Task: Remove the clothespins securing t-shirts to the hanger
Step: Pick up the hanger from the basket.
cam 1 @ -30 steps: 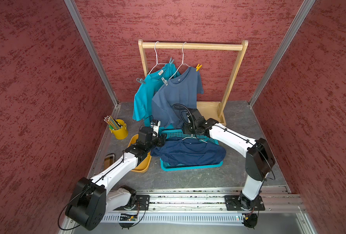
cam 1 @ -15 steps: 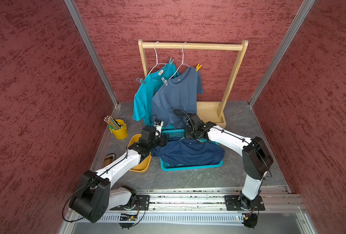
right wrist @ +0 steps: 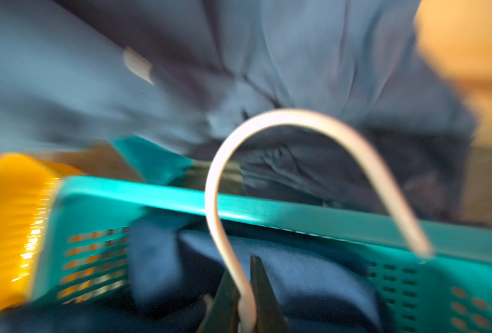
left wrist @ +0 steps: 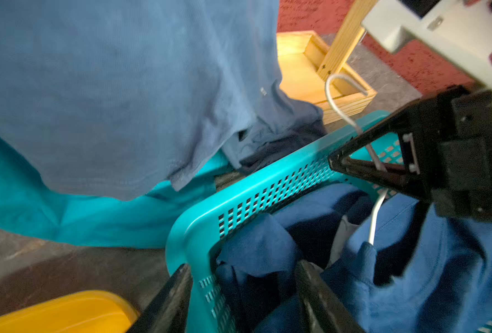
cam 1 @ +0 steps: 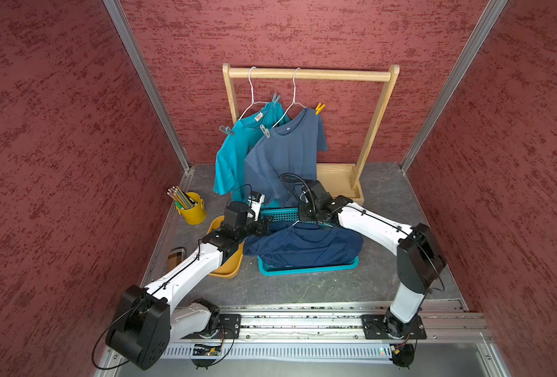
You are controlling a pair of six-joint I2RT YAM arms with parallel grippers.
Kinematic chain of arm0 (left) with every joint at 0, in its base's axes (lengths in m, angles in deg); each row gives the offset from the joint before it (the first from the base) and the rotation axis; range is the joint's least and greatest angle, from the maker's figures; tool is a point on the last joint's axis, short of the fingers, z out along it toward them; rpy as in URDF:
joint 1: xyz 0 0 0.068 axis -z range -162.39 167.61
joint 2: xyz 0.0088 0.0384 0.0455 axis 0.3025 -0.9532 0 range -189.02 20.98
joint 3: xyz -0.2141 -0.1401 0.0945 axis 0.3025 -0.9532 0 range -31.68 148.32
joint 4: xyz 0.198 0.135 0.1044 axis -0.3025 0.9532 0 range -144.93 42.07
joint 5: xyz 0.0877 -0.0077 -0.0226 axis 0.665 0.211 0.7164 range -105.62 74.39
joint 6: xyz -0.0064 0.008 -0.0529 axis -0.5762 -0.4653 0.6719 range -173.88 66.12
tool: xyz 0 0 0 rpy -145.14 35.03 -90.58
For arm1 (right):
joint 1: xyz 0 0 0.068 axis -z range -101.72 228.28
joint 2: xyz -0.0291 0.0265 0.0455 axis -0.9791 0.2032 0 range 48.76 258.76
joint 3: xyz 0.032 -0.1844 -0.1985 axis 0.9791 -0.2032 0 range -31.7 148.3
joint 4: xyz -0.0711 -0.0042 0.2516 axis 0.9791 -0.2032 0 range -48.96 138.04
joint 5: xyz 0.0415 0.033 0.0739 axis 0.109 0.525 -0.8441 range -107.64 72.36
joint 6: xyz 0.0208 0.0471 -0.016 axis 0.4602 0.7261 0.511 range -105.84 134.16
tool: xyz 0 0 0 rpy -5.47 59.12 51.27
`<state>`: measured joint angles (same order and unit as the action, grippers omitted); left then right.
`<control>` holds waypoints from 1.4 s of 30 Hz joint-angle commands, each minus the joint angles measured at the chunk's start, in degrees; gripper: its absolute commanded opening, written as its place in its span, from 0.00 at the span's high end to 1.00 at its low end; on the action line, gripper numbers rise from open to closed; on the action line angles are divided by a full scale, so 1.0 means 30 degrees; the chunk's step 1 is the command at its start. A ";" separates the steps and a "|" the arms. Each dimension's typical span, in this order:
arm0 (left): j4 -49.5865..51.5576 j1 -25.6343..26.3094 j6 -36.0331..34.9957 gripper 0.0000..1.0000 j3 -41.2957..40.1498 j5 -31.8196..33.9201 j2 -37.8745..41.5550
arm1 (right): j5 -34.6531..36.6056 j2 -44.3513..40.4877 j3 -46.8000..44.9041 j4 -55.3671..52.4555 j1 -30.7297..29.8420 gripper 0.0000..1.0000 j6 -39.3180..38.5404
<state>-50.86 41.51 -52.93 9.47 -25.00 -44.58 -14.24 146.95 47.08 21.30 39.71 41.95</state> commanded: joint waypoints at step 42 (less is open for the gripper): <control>0.8669 0.2177 -1.2039 0.66 0.8153 -0.5733 0.0641 | -1.1099 -0.9777 -0.1065 0.6980 -0.0148 1.00 -0.9944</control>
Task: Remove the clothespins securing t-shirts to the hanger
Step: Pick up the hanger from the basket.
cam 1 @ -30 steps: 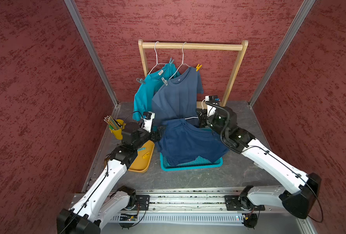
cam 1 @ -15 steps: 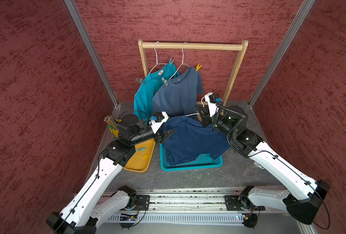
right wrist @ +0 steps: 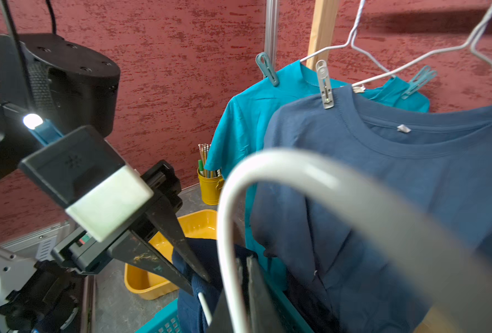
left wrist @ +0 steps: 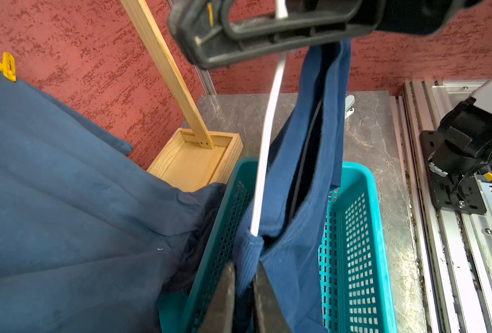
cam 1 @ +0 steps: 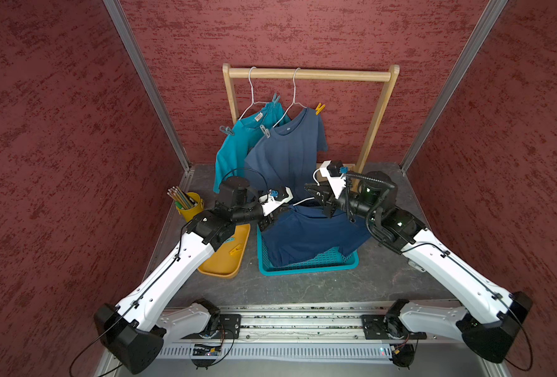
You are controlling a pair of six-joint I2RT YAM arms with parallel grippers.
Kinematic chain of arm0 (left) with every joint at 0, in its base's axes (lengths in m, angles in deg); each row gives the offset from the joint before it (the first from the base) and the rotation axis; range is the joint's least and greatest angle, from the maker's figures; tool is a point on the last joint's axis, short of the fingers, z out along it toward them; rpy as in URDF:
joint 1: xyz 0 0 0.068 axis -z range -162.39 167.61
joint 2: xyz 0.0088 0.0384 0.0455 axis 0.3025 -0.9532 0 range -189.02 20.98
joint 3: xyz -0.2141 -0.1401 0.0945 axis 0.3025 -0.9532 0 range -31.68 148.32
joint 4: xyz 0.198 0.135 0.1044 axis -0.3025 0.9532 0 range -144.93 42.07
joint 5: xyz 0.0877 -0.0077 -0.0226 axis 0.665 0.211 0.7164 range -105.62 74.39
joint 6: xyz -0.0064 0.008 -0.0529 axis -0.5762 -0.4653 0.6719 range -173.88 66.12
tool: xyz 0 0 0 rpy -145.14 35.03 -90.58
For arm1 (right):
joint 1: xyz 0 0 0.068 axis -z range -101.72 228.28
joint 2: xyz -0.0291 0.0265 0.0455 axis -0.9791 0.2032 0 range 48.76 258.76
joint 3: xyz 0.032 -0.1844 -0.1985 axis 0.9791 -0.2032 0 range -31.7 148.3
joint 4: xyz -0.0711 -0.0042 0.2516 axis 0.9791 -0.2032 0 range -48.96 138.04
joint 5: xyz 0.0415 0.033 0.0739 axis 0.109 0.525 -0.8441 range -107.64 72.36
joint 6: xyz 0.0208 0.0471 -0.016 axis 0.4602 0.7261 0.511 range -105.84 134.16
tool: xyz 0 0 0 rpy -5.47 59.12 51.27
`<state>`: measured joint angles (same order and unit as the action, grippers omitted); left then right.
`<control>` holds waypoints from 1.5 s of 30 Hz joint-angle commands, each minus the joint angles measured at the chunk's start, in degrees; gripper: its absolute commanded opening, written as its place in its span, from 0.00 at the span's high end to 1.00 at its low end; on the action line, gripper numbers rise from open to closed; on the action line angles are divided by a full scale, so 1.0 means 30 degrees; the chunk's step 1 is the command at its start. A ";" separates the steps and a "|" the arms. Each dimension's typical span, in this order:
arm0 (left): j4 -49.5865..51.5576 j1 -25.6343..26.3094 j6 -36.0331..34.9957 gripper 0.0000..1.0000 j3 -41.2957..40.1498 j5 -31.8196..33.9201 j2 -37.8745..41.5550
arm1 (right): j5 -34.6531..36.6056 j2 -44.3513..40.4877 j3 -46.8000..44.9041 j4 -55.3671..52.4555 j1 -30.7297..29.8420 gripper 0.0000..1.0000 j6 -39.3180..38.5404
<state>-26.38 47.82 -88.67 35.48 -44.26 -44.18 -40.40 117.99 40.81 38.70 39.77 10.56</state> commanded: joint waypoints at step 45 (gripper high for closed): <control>0.5548 -0.4942 -0.2352 1.00 0.0671 -1.0549 0.0753 | 1.0050 -0.0306 0.5419 -1.5151 -0.0167 0.68 -0.6381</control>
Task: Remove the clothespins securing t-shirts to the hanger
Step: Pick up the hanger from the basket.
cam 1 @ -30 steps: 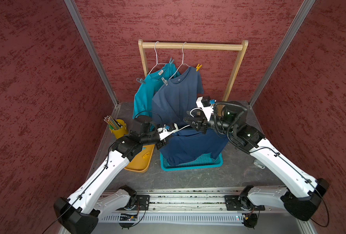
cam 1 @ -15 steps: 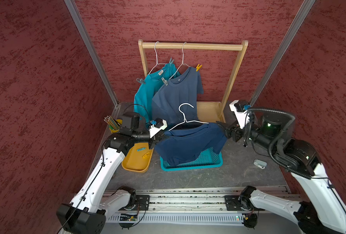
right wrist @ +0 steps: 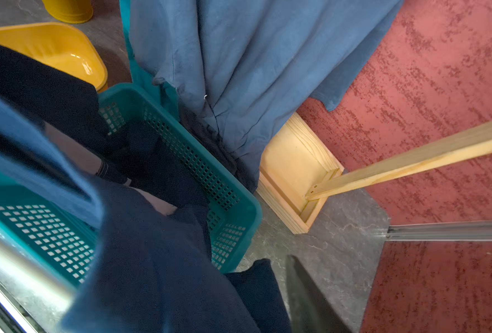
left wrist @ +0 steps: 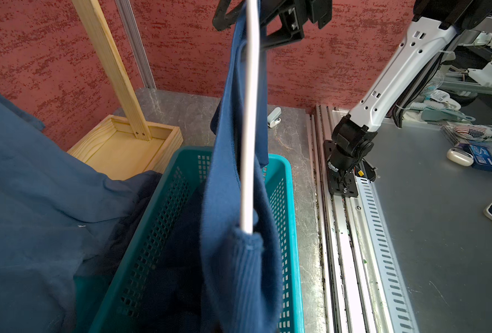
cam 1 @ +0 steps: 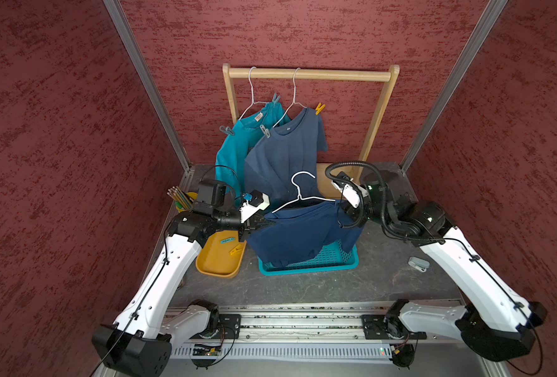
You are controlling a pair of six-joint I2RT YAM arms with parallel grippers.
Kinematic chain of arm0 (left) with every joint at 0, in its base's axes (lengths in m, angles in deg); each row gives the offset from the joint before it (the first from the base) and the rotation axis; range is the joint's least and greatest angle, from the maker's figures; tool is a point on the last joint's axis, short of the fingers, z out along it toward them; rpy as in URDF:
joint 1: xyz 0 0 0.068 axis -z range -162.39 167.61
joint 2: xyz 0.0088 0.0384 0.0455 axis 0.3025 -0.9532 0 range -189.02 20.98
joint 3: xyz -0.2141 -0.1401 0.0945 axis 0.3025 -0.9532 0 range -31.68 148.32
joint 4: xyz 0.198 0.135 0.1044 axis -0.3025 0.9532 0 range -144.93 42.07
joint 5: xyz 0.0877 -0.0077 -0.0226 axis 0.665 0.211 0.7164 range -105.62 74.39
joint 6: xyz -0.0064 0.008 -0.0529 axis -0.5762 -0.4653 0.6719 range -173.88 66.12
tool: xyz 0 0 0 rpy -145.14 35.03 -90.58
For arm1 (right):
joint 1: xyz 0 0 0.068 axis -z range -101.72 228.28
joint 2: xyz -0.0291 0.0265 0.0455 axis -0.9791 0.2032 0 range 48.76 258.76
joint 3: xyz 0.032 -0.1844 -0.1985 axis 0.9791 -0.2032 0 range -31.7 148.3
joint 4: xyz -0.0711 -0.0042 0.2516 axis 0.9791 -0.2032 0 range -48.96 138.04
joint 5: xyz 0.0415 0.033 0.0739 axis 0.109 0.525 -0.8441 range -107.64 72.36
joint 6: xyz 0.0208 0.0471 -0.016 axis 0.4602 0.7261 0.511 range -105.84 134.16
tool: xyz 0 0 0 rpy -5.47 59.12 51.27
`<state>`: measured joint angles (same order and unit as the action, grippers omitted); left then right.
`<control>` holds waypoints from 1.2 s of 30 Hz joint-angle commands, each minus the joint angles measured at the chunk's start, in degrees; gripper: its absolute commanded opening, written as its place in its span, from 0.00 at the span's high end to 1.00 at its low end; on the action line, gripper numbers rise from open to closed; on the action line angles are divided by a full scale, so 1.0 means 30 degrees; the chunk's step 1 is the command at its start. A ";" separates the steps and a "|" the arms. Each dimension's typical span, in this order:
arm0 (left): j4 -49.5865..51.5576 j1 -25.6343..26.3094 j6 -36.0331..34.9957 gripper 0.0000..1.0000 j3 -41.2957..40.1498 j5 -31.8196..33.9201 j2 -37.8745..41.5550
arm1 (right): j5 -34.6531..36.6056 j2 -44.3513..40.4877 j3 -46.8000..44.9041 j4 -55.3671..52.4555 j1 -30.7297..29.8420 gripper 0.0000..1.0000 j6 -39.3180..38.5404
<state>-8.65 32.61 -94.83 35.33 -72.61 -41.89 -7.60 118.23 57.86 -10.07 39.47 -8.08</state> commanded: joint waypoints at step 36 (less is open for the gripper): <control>-0.5568 0.2837 0.2690 0.72 -0.0775 0.1401 0.0057 | -0.6771 -0.0169 -0.2539 0.8614 -0.0278 1.00 0.0775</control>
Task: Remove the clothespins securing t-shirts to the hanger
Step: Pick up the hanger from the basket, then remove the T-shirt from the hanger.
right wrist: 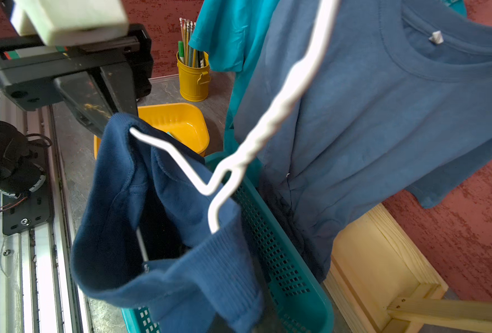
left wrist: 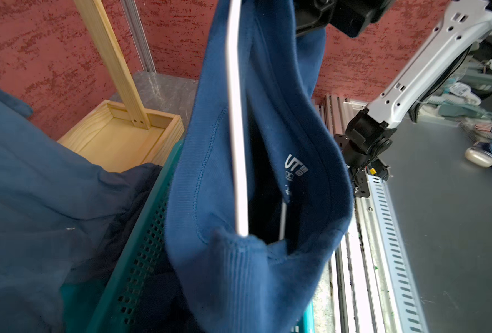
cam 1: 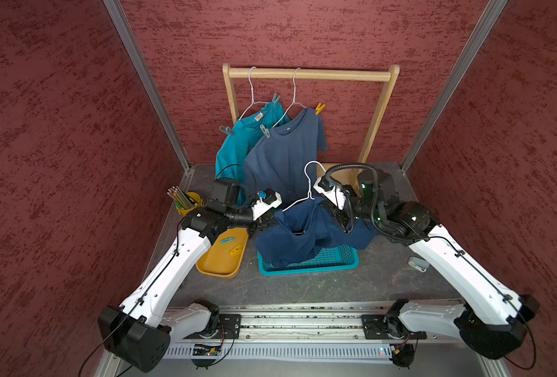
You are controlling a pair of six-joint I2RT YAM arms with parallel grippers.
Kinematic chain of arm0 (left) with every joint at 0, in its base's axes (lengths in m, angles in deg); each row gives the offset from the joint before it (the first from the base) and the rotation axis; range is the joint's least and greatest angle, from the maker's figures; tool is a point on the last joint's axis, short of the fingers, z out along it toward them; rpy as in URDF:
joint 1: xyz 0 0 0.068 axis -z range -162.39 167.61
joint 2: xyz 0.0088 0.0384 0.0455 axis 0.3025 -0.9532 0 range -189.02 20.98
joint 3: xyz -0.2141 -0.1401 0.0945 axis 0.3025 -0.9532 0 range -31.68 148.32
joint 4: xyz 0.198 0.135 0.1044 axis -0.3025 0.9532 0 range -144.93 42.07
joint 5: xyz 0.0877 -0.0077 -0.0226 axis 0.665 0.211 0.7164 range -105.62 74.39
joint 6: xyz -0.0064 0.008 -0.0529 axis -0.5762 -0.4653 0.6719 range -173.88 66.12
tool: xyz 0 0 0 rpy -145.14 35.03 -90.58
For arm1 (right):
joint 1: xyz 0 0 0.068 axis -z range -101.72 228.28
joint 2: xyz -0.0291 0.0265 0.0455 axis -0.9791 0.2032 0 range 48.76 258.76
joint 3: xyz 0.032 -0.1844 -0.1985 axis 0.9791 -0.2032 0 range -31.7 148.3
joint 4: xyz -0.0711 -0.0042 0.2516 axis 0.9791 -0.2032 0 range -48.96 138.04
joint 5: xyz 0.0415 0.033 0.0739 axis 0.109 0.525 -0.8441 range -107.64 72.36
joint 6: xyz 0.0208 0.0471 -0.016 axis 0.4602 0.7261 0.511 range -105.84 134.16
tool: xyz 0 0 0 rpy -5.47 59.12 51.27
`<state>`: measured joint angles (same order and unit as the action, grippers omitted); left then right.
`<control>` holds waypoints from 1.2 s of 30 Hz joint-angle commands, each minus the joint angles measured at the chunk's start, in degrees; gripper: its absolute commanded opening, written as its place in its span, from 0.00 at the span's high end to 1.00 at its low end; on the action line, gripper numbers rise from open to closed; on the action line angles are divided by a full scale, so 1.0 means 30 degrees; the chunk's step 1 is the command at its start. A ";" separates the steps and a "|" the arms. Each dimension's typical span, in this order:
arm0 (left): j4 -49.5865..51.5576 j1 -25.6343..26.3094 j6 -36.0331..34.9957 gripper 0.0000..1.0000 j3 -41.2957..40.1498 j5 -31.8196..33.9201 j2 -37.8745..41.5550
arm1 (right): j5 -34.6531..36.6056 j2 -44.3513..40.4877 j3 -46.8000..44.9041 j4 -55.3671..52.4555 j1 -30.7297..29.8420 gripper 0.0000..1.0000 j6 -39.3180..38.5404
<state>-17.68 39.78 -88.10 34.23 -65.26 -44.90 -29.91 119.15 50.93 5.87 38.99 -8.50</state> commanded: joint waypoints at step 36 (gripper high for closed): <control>-1.0862 -0.2047 0.7429 0.30 -0.5576 0.1928 0.3780 | 0.5861 -0.6320 -0.3317 0.3811 -0.0117 1.00 -0.0339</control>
<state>-44.56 34.62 -68.78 17.99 -58.68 -34.85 -14.26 101.78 40.66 14.39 38.73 -9.22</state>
